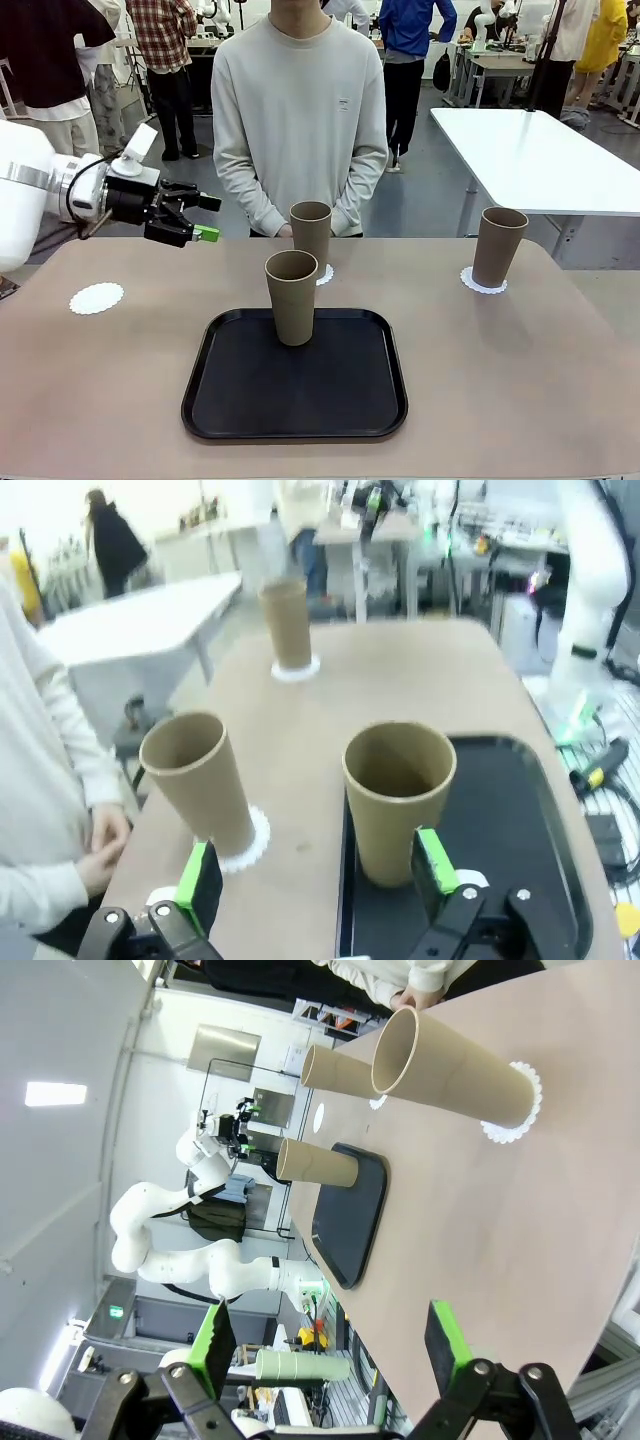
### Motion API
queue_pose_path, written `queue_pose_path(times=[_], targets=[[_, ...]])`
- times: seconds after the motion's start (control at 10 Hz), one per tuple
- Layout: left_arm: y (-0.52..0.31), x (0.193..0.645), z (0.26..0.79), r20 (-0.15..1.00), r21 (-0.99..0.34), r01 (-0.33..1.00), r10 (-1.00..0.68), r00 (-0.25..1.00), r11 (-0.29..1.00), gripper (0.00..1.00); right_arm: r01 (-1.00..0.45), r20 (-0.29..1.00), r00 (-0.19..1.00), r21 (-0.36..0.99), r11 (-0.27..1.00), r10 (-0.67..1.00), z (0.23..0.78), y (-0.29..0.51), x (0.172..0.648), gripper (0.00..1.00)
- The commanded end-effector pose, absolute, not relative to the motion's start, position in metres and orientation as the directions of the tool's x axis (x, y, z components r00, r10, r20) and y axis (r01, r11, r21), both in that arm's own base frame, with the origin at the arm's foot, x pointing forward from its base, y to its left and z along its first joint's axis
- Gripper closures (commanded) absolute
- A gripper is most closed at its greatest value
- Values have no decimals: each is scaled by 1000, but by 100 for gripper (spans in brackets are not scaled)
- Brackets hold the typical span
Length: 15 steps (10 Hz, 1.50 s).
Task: Place coasters on the table and set cups on them.
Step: Take one Reusable plastic cup from the Flat Tray and place it on a coaster set by the human.
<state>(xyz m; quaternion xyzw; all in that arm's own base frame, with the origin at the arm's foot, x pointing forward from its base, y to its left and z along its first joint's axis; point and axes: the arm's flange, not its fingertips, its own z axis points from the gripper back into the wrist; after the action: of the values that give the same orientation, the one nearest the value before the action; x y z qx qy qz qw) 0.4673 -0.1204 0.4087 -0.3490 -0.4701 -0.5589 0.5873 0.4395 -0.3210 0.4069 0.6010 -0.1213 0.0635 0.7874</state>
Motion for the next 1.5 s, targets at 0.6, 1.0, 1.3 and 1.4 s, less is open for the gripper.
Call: queue_pose_path(times=[0.6, 1.0, 1.3, 1.4], targets=[[-147, 512, 289, 940, -162, 981, -319, 119, -110, 0, -249, 273, 960, 930, 270, -56, 407, -319, 439, 0], [-157, 499, 274, 939, -88, 976, -345, 14, -200, 0, -249, 273, 960, 930, 270, -56, 407, -319, 439, 0], [-156, 502, 278, 936, -153, 974, -340, 89, -167, 0, -249, 273, 960, 930, 270, -56, 407, -319, 439, 0], [-156, 502, 276, 937, -137, 974, -341, 70, -178, 0, -249, 273, 960, 930, 270, -56, 407, -319, 439, 0]])
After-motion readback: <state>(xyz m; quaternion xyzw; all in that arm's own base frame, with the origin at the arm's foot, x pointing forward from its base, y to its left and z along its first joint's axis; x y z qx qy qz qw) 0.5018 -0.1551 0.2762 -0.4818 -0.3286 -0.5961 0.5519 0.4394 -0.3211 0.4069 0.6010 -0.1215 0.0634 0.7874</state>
